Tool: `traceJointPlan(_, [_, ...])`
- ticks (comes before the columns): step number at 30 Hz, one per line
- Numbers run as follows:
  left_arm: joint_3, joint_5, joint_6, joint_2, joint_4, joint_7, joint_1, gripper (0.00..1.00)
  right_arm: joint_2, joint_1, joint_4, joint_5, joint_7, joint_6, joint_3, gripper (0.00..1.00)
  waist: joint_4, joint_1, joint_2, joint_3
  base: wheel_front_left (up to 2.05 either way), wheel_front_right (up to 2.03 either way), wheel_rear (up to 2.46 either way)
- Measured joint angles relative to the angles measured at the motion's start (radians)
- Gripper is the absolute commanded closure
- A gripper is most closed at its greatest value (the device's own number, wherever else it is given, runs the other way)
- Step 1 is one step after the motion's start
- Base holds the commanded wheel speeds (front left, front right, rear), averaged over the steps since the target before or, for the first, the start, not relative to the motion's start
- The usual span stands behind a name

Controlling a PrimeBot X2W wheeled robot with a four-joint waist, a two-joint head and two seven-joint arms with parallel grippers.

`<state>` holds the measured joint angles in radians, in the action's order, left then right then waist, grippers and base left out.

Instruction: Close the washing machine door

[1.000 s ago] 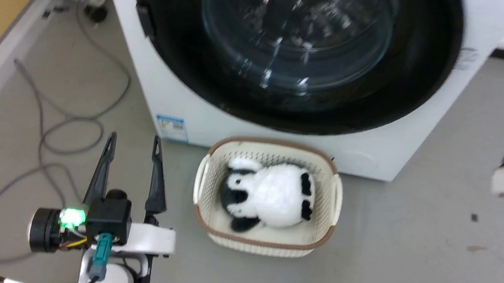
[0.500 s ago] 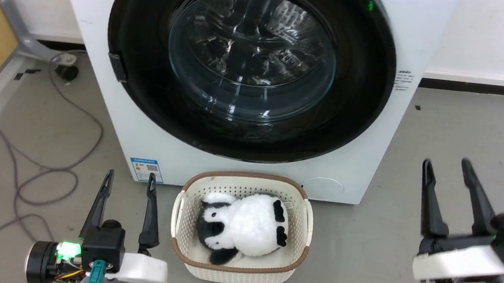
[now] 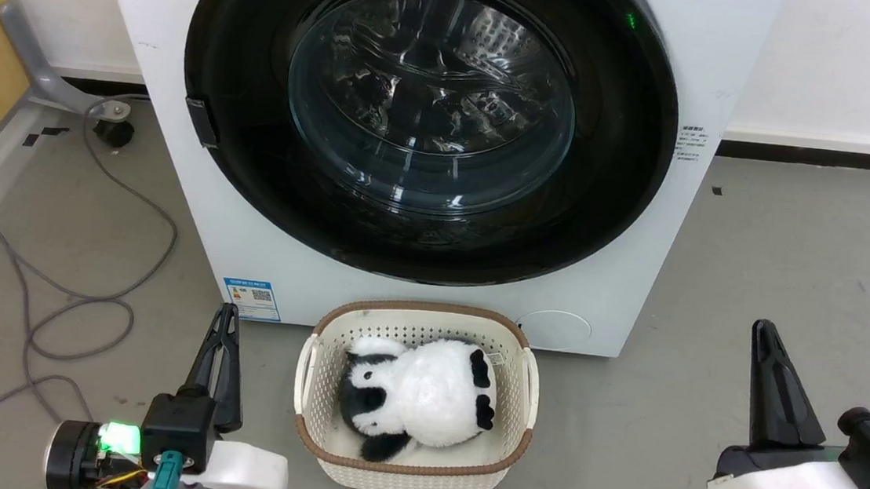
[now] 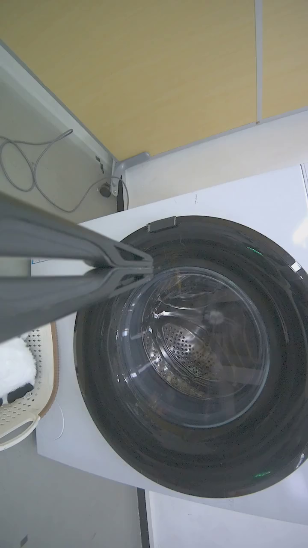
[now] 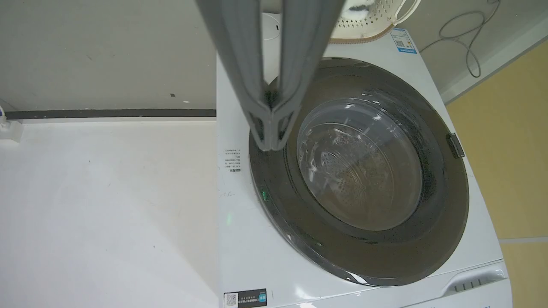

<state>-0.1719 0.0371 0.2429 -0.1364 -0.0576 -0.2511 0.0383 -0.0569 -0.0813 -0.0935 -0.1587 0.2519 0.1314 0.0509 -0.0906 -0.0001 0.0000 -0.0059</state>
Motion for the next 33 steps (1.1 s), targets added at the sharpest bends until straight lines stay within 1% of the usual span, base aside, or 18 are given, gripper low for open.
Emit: traceJointPlan(33, [0.045,-0.003,-0.063,0.024,0.012,0.066,0.0,1.0,0.0,0.003,0.021,0.036,-0.067,0.0,-0.012,1.0,0.024,0.0001,0.0,0.002,0.0,0.0,0.0])
